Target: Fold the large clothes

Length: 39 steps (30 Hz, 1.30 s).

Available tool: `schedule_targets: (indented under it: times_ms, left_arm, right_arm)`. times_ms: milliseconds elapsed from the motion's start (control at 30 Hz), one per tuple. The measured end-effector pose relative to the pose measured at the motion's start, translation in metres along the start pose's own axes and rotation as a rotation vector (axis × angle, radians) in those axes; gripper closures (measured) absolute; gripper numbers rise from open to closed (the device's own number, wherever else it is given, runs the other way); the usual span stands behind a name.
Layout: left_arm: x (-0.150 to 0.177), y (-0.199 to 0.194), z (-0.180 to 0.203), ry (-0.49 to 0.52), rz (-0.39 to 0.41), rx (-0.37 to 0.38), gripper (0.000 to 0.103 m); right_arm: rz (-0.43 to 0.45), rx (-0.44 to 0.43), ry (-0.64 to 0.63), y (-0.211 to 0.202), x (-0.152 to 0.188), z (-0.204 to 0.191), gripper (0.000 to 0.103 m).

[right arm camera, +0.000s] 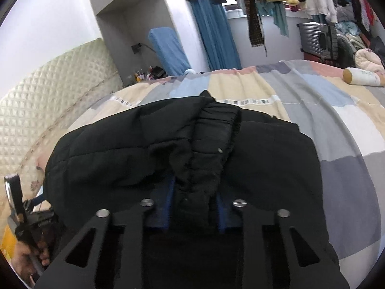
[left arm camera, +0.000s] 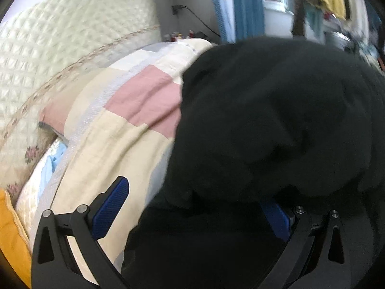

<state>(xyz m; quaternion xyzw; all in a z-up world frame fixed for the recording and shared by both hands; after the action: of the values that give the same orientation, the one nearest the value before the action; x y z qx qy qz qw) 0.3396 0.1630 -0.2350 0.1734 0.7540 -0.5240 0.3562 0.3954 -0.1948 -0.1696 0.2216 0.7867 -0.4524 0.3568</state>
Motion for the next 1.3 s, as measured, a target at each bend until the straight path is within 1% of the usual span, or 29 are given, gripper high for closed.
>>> schedule_targets:
  times_ms: [33,67,100,167,267,400,500,633,867,1100,1233,1300]
  left_arm:
    - [-0.001,0.002,-0.004,-0.026,0.004,-0.005,0.000]
    - [-0.002,0.006,-0.012,-0.062,-0.004,-0.033,0.000]
    - [-0.002,0.009,-0.018,-0.088,-0.008,-0.043,0.000]
    - [0.000,0.014,-0.035,-0.163,-0.020,-0.062,0.000]
    - [0.000,0.021,-0.056,-0.242,-0.035,-0.051,0.000]
    - [-0.001,0.027,-0.071,-0.291,-0.039,-0.013,0.000]
    - [-0.004,0.028,-0.065,-0.299,-0.029,0.000,0.000]
    - [-0.005,0.025,-0.059,-0.309,-0.029,0.034,0.000]
    - [-0.013,0.023,-0.053,-0.295,-0.013,0.068,0.000]
    - [-0.017,0.024,-0.050,-0.288,-0.003,0.087,0.000]
    - [-0.019,0.018,-0.049,-0.277,-0.010,0.104,0.000]
    - [-0.019,0.012,-0.049,-0.272,-0.004,0.108,0.001]
  right_arm:
    - [0.006,-0.011,-0.011,-0.001,-0.002,-0.005,0.085]
    - [0.017,-0.033,-0.017,-0.003,-0.002,-0.011,0.086]
    - [0.026,-0.055,-0.014,-0.004,0.000,-0.017,0.086]
    - [0.022,-0.067,-0.019,0.001,0.001,-0.026,0.087]
    - [0.016,-0.039,-0.057,0.007,0.006,-0.038,0.087]
    - [-0.008,0.007,-0.065,0.019,0.010,-0.032,0.087]
    - [-0.025,0.013,-0.061,0.027,0.012,-0.022,0.087]
    - [-0.037,0.038,-0.095,0.033,0.013,-0.016,0.088]
    - [-0.057,0.081,-0.107,0.054,0.020,-0.011,0.087]
    - [-0.071,0.069,-0.099,0.068,0.032,-0.005,0.086]
    - [-0.062,0.055,-0.071,0.064,0.031,-0.003,0.086]
    - [-0.052,0.047,-0.049,0.057,0.029,-0.002,0.084]
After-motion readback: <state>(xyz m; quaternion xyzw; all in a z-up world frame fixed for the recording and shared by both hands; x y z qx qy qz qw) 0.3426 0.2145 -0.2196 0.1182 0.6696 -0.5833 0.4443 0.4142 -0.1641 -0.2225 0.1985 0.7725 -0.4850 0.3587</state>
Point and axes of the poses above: each gripper's, at about its wrist camera, not at the fingertips, and y roughly the way its jaws point, z to its right, x to its underside, the point moved 2 cm from there along y, roughly the way its jaws point, and after that the axes turned 9 degrees about -x, right-handed, at the moved point
